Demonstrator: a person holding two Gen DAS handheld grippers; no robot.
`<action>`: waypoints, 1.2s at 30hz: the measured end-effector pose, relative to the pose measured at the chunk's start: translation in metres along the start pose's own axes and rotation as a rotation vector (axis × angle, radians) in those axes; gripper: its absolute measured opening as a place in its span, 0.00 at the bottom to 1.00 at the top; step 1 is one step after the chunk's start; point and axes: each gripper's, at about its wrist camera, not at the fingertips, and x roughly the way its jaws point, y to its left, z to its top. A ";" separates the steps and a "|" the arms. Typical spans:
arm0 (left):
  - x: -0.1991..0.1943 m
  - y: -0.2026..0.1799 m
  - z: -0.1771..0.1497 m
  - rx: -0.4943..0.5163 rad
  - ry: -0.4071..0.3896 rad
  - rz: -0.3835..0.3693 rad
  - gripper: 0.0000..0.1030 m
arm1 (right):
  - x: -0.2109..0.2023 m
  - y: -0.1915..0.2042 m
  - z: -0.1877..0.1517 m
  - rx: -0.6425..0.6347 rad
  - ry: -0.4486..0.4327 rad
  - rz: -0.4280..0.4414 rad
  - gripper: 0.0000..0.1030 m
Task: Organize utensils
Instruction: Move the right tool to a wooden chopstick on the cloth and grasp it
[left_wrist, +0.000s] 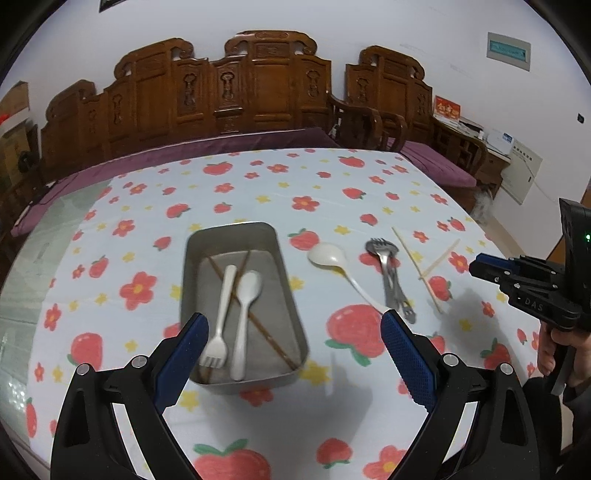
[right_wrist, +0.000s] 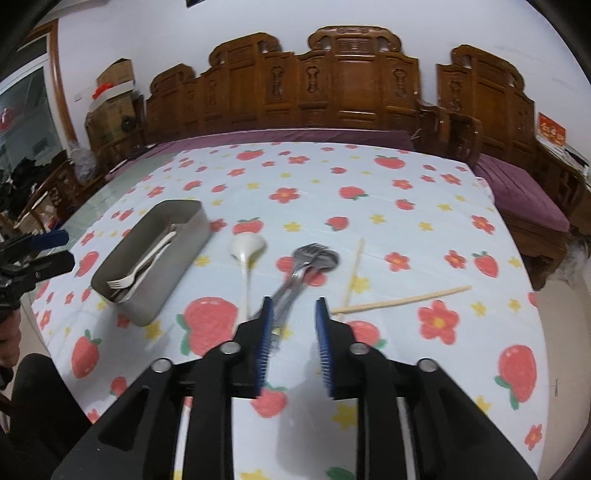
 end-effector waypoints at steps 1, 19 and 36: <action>0.002 -0.005 0.000 0.003 0.002 -0.003 0.88 | 0.000 -0.003 -0.002 0.001 0.000 -0.009 0.32; 0.056 -0.054 0.007 0.034 0.049 -0.031 0.88 | 0.069 -0.079 -0.011 0.221 0.049 -0.076 0.49; 0.086 -0.069 0.015 0.051 0.067 -0.009 0.88 | 0.114 -0.093 -0.005 0.221 0.169 -0.261 0.43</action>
